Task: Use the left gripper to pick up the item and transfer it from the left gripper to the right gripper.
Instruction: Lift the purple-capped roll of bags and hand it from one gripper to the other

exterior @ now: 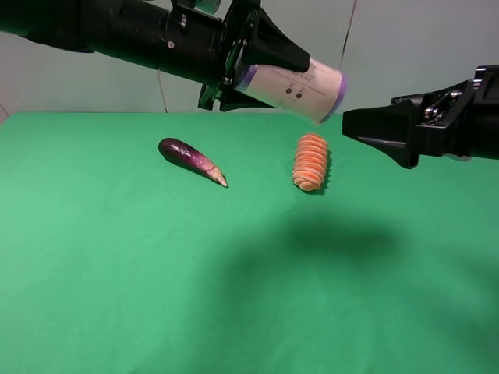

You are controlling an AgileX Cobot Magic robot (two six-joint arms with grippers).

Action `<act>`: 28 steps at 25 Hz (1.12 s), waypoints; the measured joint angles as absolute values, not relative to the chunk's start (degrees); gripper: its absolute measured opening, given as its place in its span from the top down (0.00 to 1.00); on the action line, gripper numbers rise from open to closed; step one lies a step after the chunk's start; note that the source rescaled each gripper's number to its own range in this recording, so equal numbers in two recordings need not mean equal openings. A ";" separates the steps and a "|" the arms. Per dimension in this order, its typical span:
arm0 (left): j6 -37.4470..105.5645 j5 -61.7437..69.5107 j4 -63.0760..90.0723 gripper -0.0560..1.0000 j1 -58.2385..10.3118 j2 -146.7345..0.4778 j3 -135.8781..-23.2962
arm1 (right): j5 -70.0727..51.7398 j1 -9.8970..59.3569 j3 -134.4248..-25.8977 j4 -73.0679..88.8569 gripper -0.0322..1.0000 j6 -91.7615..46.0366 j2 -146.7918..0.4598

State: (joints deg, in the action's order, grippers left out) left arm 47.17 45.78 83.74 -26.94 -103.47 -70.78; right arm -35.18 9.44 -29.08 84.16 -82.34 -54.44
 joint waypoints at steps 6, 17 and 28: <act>50.87 50.15 87.90 0.94 -26.47 -103.90 -70.78 | -36.17 9.44 -29.08 89.45 0.00 -88.71 -57.69; 50.26 57.11 87.18 0.94 -26.29 -103.90 -70.78 | -36.52 9.44 -29.08 99.43 0.00 -102.39 -64.57; 49.46 59.36 84.75 0.94 -26.19 -103.90 -70.78 | -42.93 9.44 -29.08 99.61 0.00 -105.55 -64.68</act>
State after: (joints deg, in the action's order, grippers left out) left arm 49.46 59.36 84.75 -26.19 -103.90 -70.78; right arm -42.93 9.44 -29.08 99.61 -105.55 -64.68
